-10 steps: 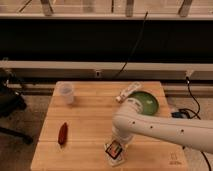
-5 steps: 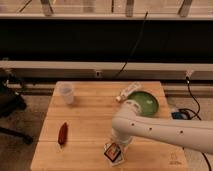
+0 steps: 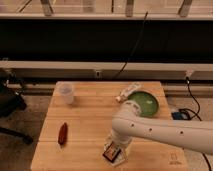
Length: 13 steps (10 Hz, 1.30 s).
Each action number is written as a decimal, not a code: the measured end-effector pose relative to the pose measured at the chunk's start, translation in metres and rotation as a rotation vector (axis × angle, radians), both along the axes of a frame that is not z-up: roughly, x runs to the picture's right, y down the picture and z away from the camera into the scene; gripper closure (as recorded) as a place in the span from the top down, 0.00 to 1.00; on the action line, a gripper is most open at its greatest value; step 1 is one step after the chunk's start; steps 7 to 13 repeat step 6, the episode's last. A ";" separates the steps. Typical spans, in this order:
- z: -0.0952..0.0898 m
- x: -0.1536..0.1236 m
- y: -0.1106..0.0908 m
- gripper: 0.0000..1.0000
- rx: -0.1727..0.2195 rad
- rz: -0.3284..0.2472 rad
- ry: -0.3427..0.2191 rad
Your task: Place the eraser on the white sponge
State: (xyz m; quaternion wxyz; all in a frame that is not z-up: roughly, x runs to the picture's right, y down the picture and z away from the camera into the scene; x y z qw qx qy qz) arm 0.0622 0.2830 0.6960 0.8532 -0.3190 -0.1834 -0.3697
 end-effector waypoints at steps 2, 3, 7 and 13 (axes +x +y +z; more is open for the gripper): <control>0.000 0.004 -0.003 0.80 0.002 0.012 0.010; 0.000 0.009 -0.006 0.80 0.009 0.019 0.016; 0.008 0.009 -0.009 0.80 0.021 0.022 0.002; 0.008 0.009 -0.009 0.80 0.021 0.022 0.002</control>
